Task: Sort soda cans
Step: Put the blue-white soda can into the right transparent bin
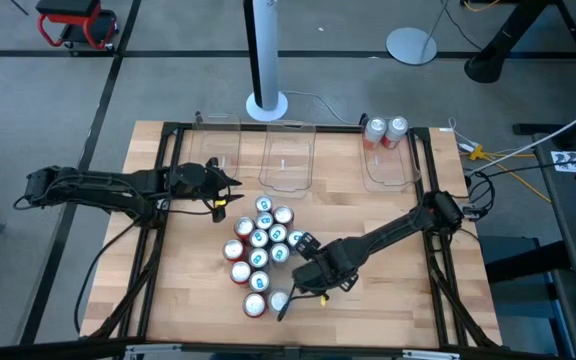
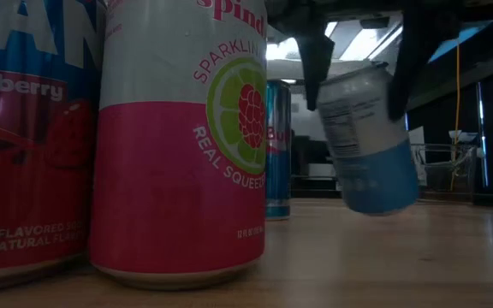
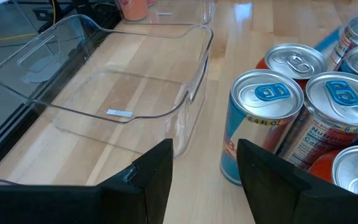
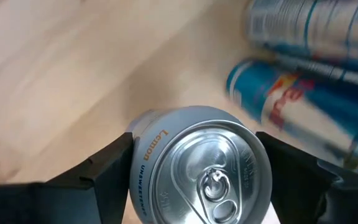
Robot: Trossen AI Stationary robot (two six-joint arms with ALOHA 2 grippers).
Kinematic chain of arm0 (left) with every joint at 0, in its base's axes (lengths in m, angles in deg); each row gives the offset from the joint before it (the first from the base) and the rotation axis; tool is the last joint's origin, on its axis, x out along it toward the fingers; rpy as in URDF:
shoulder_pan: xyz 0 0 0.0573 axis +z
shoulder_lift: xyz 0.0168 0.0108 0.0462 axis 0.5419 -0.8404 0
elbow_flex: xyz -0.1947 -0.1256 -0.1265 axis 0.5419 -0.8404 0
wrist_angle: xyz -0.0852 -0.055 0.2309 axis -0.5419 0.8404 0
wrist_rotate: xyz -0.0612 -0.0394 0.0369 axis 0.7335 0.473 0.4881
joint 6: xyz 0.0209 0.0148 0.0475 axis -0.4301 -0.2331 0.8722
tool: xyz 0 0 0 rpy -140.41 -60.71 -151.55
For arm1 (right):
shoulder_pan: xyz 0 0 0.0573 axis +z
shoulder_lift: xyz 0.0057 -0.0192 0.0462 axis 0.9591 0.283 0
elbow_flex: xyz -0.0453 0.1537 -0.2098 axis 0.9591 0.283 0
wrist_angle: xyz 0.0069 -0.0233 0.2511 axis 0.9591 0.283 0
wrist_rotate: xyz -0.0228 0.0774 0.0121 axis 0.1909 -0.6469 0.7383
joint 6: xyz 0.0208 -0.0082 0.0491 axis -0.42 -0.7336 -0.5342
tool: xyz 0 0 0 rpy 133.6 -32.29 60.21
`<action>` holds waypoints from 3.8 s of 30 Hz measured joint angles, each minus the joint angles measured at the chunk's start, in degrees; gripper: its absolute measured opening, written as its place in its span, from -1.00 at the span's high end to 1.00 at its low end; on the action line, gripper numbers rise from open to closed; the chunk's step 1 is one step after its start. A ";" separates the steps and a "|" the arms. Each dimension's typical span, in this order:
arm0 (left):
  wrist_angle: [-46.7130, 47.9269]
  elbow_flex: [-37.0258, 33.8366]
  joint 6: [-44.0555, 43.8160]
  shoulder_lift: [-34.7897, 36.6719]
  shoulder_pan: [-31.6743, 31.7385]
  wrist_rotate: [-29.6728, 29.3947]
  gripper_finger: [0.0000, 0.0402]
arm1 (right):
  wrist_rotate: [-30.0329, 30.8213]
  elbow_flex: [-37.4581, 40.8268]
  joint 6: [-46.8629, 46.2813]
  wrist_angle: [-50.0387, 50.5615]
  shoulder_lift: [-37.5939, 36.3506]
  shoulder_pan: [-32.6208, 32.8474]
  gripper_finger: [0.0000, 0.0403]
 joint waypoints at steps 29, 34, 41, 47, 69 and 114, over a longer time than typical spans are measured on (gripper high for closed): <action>-0.19 0.00 -0.13 0.00 0.00 0.00 0.16 | 24.07 -0.07 -7.57 18.57 -15.21 -6.32 -0.44; -0.04 0.00 -0.04 0.00 0.00 0.00 0.16 | 25.67 -0.07 -6.35 18.58 -17.89 -13.98 -0.44; 0.10 0.00 -0.01 0.00 -0.02 0.00 0.16 | 27.56 0.11 -4.85 18.47 -19.50 -25.63 -0.44; 2.34 -0.02 -0.11 0.00 -0.02 0.00 0.16 | 27.63 8.66 -4.73 18.47 -23.45 -34.09 -0.44; -0.26 -0.04 0.44 0.00 -0.01 0.00 0.16 | 19.60 49.45 -0.89 -17.30 -45.18 -54.63 -0.44; -0.50 -0.04 0.05 0.00 0.00 0.00 0.16 | 15.02 58.80 5.71 -34.38 -44.81 -68.03 -0.80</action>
